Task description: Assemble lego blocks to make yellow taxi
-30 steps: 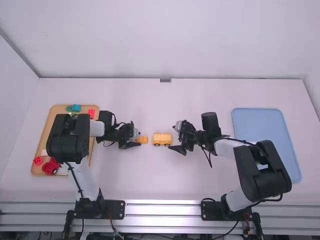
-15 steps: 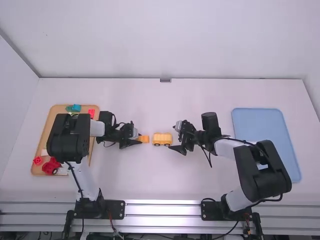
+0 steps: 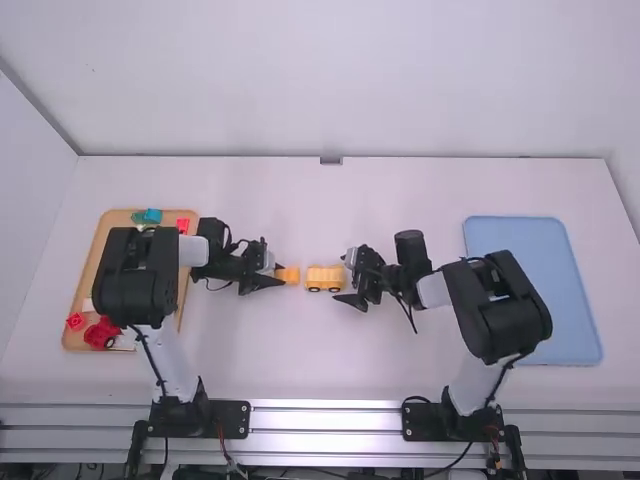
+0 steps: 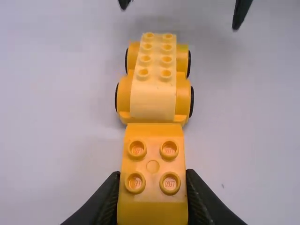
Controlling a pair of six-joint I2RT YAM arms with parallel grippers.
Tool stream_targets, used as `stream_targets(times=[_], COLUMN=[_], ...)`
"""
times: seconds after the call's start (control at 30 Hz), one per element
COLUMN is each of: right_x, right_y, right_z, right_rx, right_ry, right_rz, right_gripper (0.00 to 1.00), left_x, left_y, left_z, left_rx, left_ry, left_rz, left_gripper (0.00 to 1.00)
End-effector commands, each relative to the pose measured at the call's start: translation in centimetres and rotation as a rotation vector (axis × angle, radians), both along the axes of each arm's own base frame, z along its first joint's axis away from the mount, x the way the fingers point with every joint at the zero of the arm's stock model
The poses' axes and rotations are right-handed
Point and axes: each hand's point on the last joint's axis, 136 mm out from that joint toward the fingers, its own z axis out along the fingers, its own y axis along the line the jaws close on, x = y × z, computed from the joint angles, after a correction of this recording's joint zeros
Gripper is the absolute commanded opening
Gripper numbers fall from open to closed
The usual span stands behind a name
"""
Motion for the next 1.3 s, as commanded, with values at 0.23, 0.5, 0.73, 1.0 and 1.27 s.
stream_targets(times=[0.23, 0.5, 0.73, 1.0, 1.27], right_x=[0.6, 1.4, 1.7, 1.3, 1.4], right_y=[1.8, 2.8, 2.6, 2.7, 2.6], right_z=[-3.8, -4.8, -4.7, -5.1, -5.1], right_rx=[0.020, 0.078, 0.084, 0.067, 0.069], right_ry=[-0.031, 0.025, 0.004, 0.010, 0.010], right_rz=[0.005, 0.081, 0.096, 0.105, 0.103], right_gripper=[0.99, 0.95, 0.72, 0.45, 0.43], left_x=[0.0, -0.1, 0.3, 0.7, 1.0], left_y=[-1.7, -2.8, -4.0, -6.9, -7.3], left_z=[3.2, 3.9, 4.5, 4.2, 2.6], left_rx=[-0.047, -0.078, -0.107, -0.071, -0.019], left_ry=[-0.083, -0.093, -0.053, -0.024, 0.024], left_rz=[-0.054, -0.083, -0.072, -0.076, -0.028], left_gripper=[0.18, 0.16, 0.13, 0.09, 0.03])
